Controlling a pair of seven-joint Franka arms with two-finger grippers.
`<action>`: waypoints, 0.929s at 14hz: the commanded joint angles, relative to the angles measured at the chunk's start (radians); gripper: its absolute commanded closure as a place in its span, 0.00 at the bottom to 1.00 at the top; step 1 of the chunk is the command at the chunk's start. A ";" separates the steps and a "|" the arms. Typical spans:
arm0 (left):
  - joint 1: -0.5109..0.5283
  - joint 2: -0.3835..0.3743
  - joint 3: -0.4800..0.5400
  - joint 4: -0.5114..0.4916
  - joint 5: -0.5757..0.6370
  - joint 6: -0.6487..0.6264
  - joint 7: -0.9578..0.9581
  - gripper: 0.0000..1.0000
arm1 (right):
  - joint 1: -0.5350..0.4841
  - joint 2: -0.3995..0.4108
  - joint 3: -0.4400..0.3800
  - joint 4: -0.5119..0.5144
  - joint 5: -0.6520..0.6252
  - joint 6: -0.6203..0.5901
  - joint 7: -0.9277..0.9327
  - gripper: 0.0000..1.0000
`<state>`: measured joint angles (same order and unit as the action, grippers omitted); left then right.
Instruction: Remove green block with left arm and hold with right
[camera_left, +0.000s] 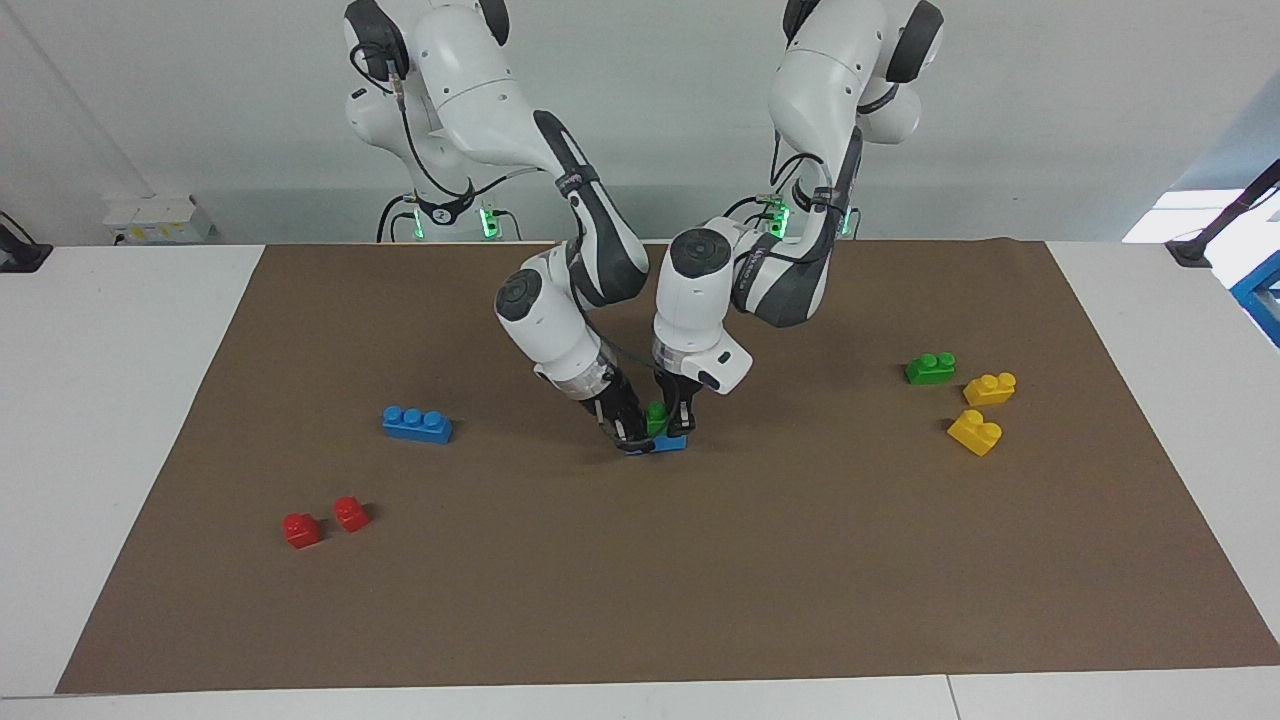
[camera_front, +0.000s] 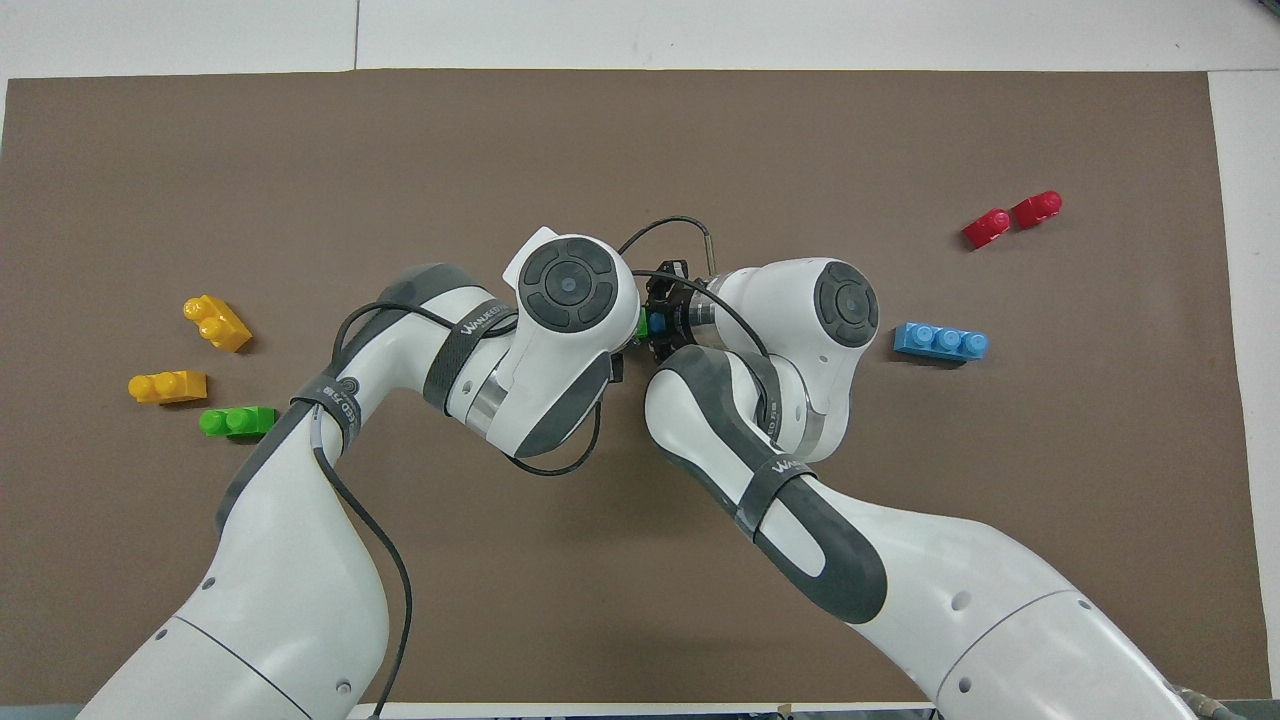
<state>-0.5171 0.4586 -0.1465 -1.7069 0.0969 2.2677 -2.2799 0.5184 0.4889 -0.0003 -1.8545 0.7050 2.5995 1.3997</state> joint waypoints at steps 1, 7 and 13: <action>-0.005 -0.027 0.013 -0.007 0.017 0.000 -0.009 1.00 | -0.003 0.016 -0.001 0.011 0.014 0.010 -0.034 1.00; 0.031 -0.182 0.012 -0.013 0.017 -0.173 0.048 1.00 | -0.003 0.013 -0.001 0.015 0.014 -0.001 -0.031 1.00; 0.207 -0.219 0.015 -0.046 0.015 -0.290 0.480 1.00 | -0.205 -0.072 -0.010 0.168 -0.156 -0.390 -0.065 1.00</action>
<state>-0.3797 0.2628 -0.1238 -1.7109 0.1013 1.9863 -1.9236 0.4267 0.4600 -0.0246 -1.7542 0.5959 2.3759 1.3835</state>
